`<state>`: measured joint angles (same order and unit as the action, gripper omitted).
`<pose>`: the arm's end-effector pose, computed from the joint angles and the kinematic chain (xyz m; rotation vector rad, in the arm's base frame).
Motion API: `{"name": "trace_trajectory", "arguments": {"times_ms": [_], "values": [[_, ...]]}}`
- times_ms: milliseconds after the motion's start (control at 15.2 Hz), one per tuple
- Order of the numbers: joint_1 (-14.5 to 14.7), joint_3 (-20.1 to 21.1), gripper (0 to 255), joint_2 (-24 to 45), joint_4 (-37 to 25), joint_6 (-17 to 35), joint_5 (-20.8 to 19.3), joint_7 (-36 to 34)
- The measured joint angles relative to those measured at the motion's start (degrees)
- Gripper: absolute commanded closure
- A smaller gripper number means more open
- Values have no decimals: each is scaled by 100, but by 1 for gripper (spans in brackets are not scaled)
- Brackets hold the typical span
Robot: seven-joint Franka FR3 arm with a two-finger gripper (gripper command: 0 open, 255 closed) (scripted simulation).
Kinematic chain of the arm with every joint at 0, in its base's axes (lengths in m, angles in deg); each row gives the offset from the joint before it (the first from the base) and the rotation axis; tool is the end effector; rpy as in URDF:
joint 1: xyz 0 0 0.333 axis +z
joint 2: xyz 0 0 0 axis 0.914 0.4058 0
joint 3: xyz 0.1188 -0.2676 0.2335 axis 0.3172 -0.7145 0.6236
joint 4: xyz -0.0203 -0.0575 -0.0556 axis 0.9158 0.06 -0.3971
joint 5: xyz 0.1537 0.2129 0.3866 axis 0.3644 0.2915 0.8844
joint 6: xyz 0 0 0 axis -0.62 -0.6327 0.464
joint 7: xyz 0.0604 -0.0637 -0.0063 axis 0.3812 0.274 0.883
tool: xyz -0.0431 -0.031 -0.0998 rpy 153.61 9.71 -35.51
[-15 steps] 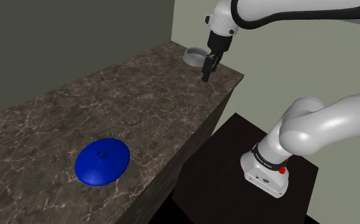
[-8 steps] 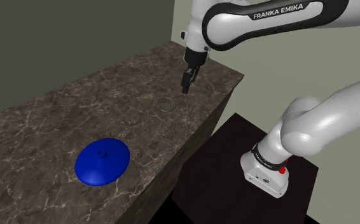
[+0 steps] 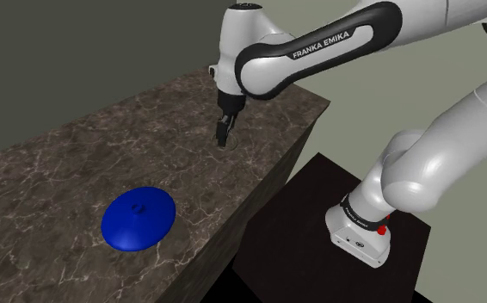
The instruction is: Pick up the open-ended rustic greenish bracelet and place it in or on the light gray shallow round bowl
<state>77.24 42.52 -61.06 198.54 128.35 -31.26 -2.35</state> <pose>0.4839 0.2126 0.3971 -2.9851 -0.7742 -0.0063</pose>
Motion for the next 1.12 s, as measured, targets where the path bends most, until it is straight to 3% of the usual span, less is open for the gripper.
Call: {"name": "trace_trajectory", "arguments": {"times_ms": [462, 990, 1056, 1122], "values": [[49, 87, 0, 511, 118, 641, -59, -44], [48, 89, 0, 588, 162, 765, -71, -44], [48, 89, 255, 588, 162, 765, -71, -44], [48, 89, 255, 588, 162, 765, -71, -44]]}}
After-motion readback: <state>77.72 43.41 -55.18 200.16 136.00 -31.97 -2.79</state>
